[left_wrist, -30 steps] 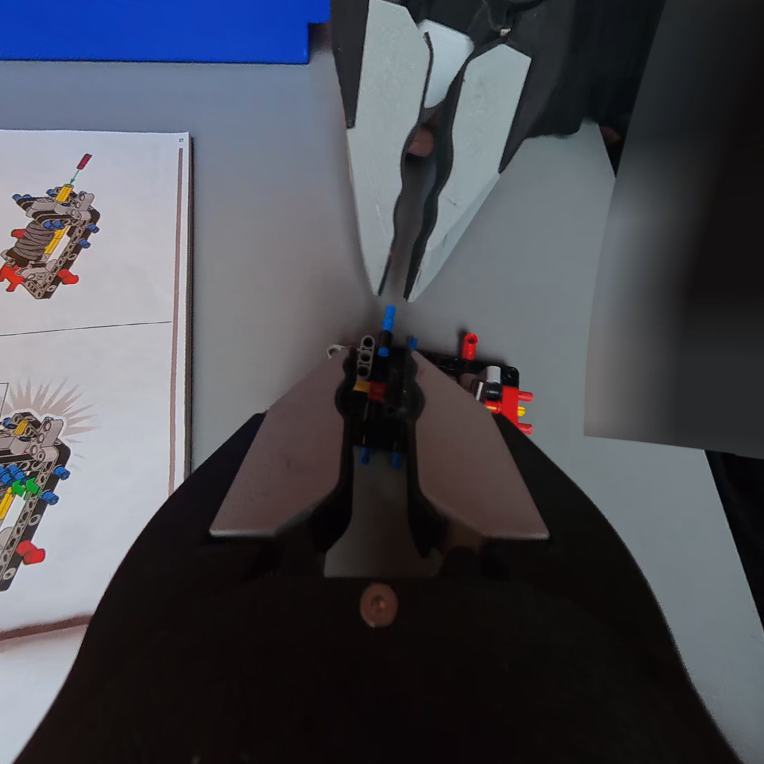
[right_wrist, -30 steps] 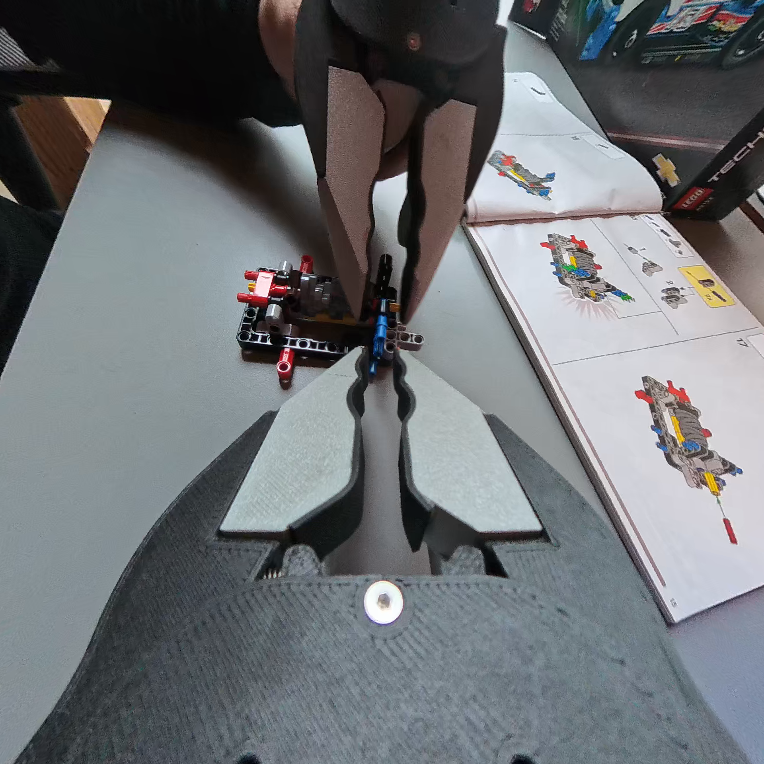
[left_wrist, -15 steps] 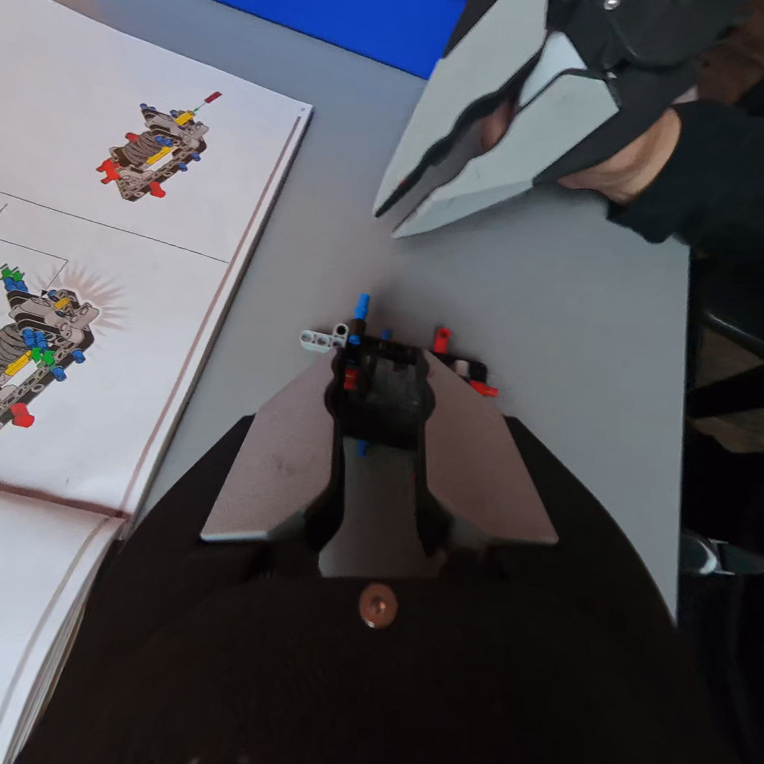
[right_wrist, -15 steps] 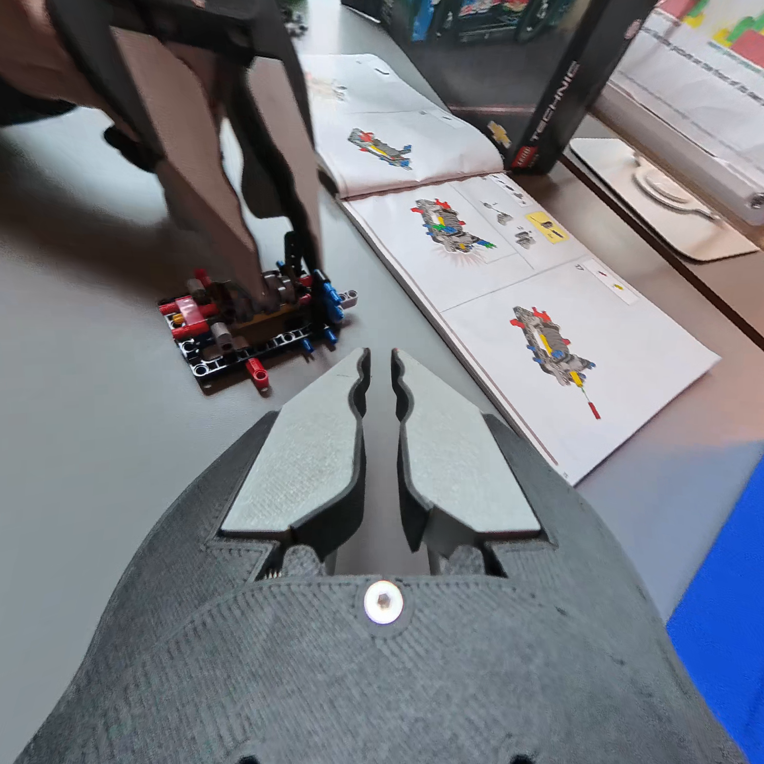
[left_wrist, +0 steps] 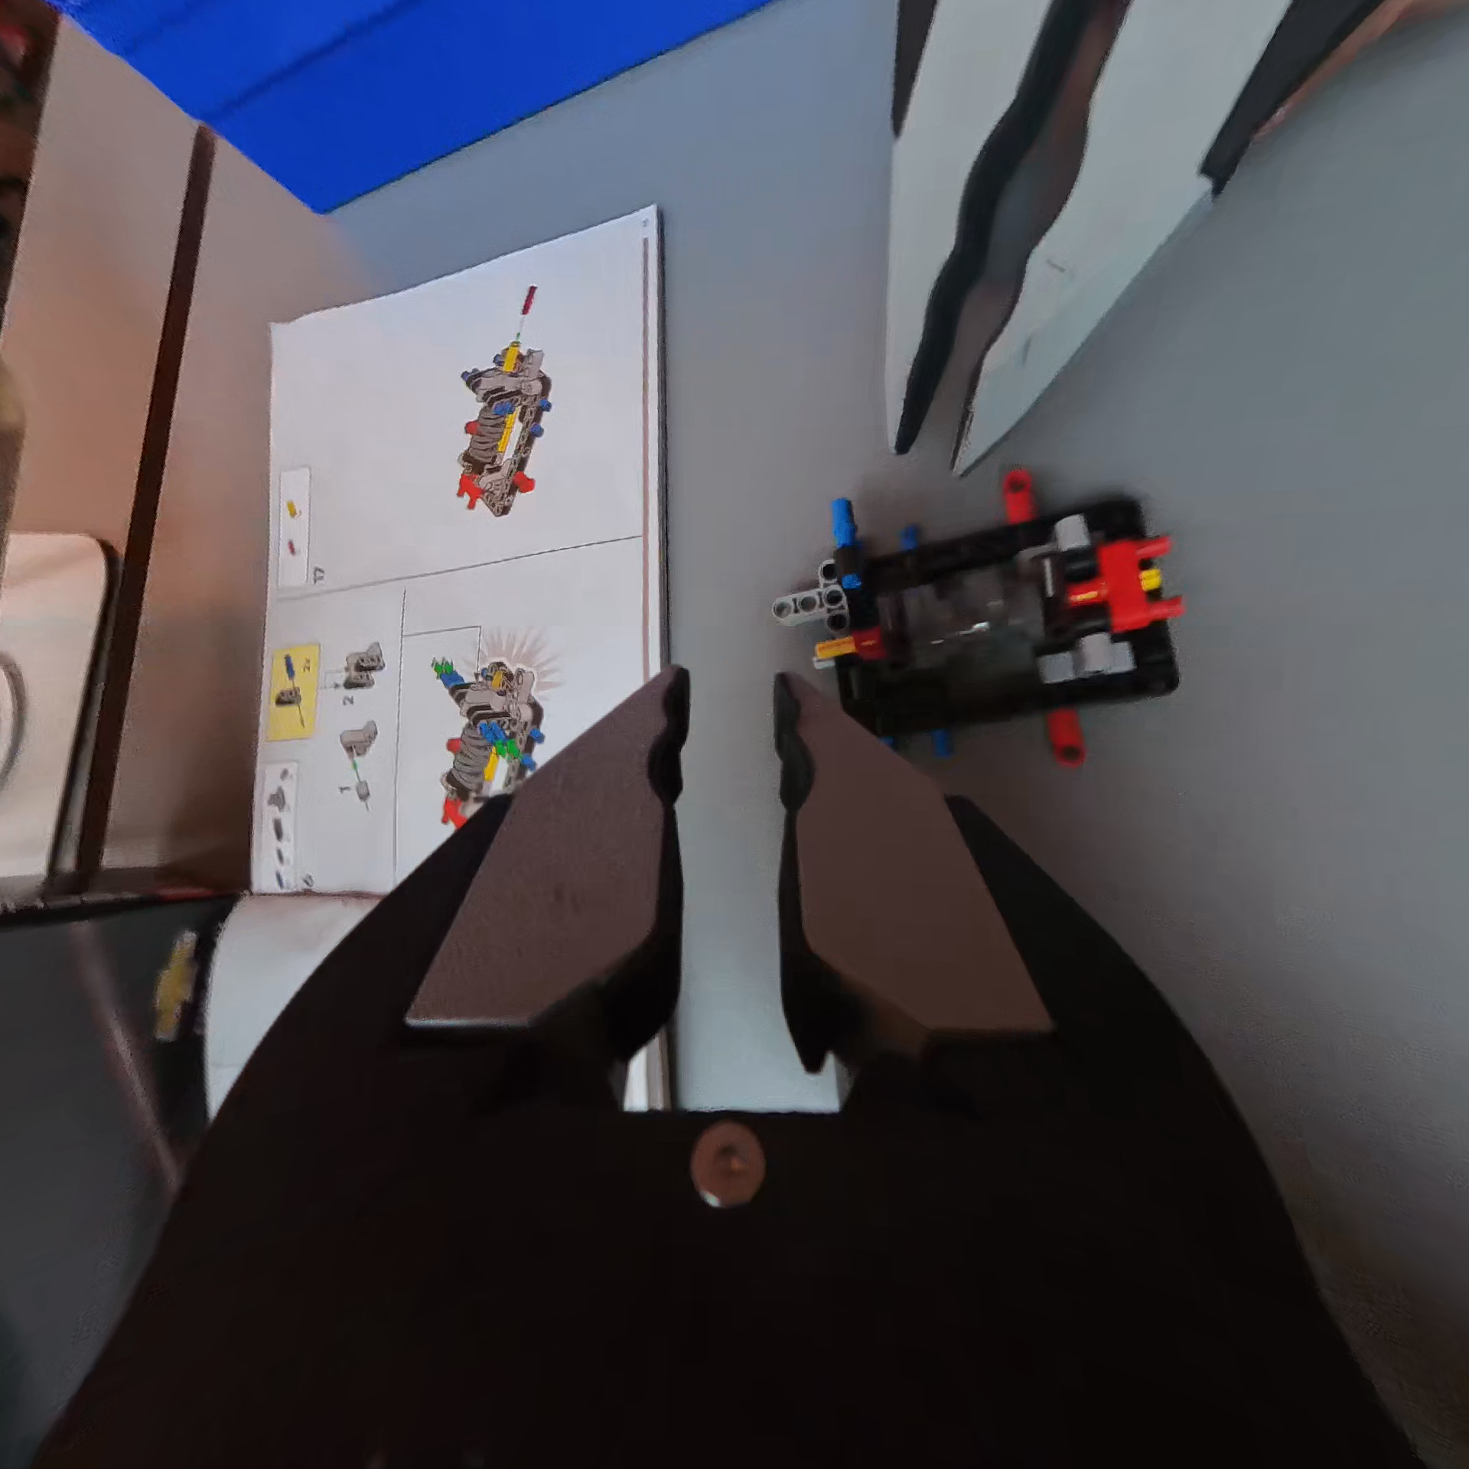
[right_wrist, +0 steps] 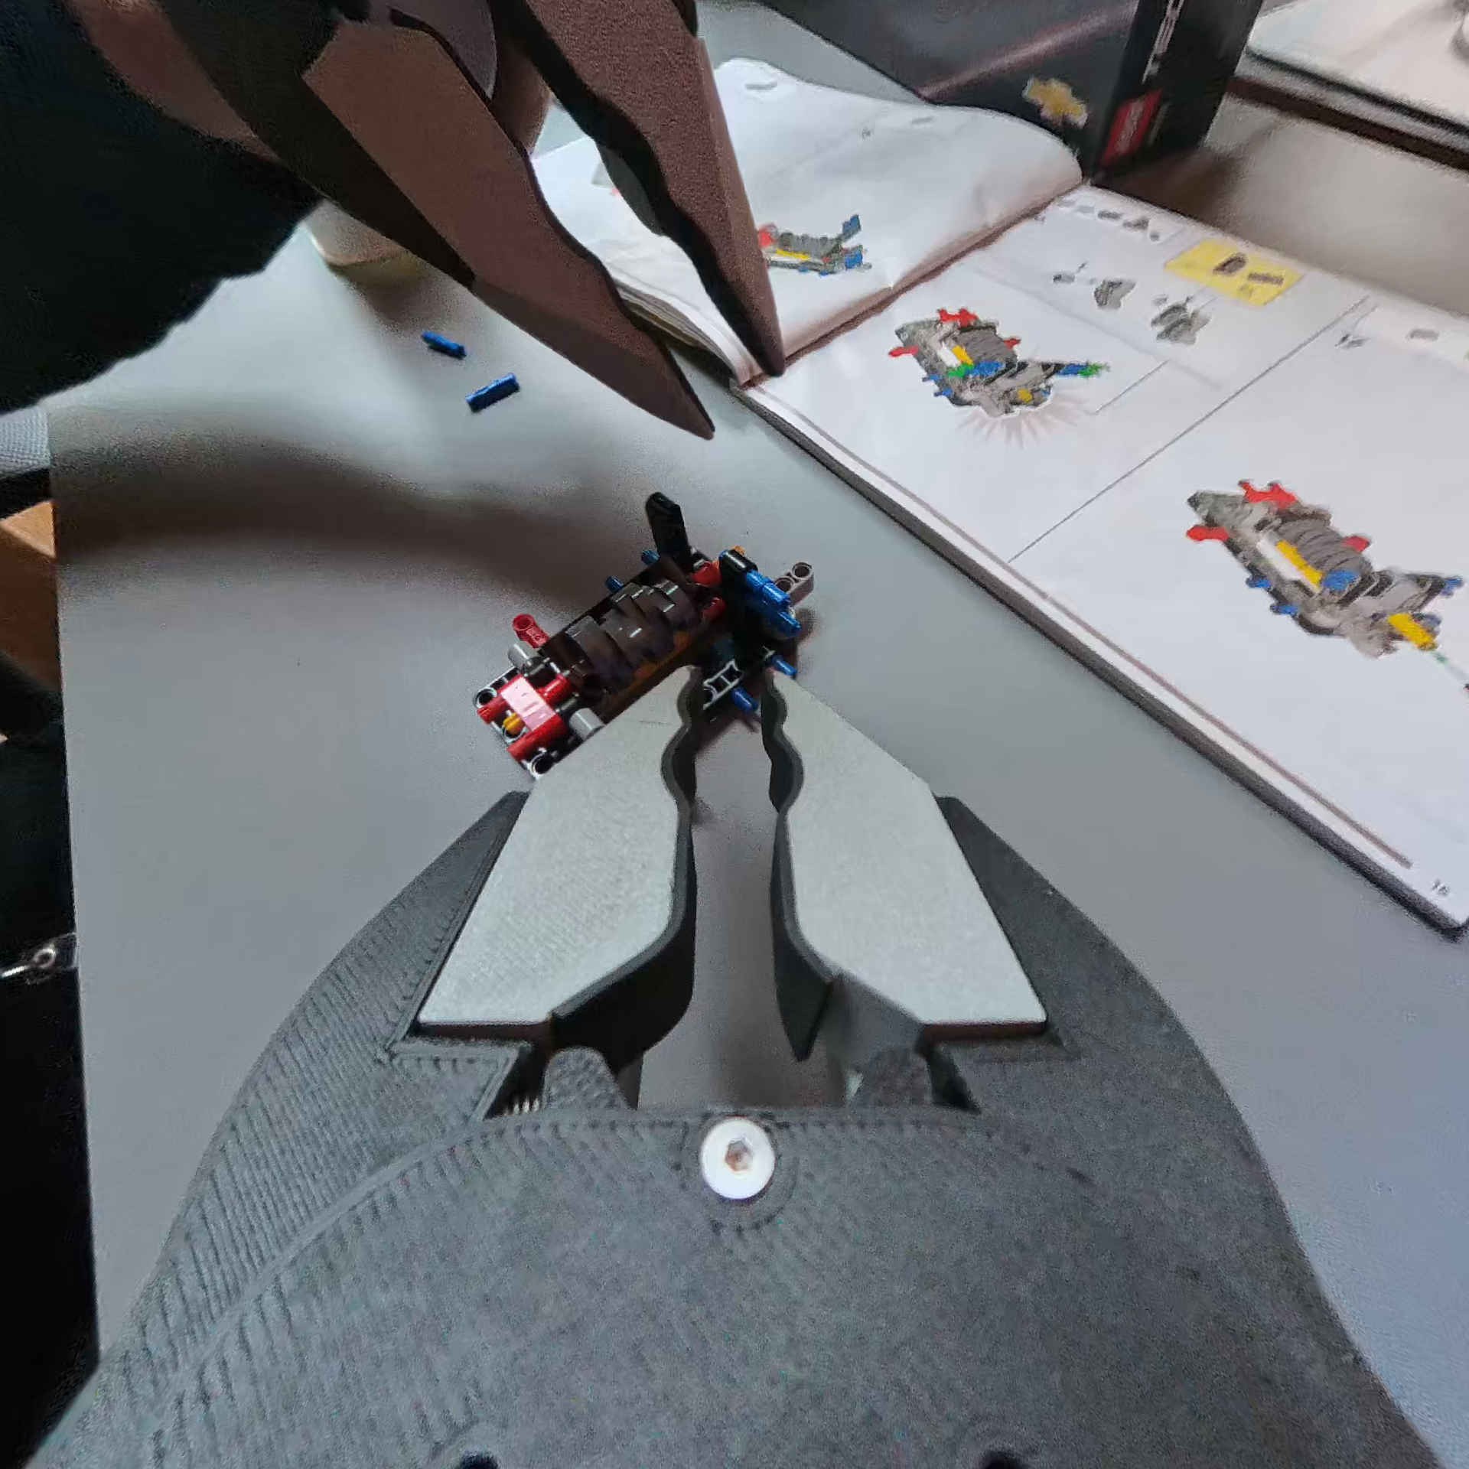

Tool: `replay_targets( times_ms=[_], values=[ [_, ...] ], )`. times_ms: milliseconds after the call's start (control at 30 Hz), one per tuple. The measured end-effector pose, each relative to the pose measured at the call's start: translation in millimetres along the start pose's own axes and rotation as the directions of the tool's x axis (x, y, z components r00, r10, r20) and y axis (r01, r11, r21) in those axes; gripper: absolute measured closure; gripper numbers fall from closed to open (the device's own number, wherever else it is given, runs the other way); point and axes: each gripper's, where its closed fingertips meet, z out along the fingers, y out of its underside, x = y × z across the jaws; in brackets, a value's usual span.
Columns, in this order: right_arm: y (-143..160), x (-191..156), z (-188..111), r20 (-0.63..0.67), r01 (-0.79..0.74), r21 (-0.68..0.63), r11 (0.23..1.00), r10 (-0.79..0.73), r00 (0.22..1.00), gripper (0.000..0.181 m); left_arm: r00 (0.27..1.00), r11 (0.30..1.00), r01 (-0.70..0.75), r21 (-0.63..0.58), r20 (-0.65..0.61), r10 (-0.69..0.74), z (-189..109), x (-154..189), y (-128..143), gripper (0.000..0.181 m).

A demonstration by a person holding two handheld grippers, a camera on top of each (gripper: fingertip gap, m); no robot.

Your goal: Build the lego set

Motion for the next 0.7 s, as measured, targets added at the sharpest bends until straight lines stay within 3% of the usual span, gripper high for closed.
replay_targets(
  times_ms=[67,200,333,433,600,700],
  values=[
    [4.3,1.9,4.6,-0.007,-0.035,-0.038,0.999,0.034,0.999,0.169,0.996,0.999,-0.039,-0.017,-0.086,0.038,6.7,8.4,0.1,0.169],
    [15.2,-3.8,11.7,0.031,-0.038,-0.125,0.992,0.042,0.999,0.169,0.984,0.990,0.038,-0.137,-0.165,-0.061,22.1,20.6,19.9,0.170],
    [22.2,-5.2,19.6,0.029,0.001,-0.191,0.982,0.005,1.000,0.162,0.972,0.991,0.097,-0.092,-0.204,-0.115,22.8,37.9,17.9,0.181],
    [24.0,-6.3,25.6,0.048,0.094,-0.226,0.970,-0.085,0.995,0.167,0.955,0.988,0.138,-0.075,-0.256,-0.152,19.1,58.7,12.7,0.173],
    [25.5,-25.0,27.2,0.302,0.343,-0.191,0.920,-0.278,0.912,0.167,0.940,0.993,0.094,-0.073,-0.322,-0.113,4.9,91.6,13.4,0.168],
    [25.7,-29.0,27.6,0.395,0.440,-0.154,0.884,-0.354,0.848,0.167,0.944,0.996,0.085,-0.007,-0.319,-0.083,-10.9,90.1,4.5,0.169]
  ],
)
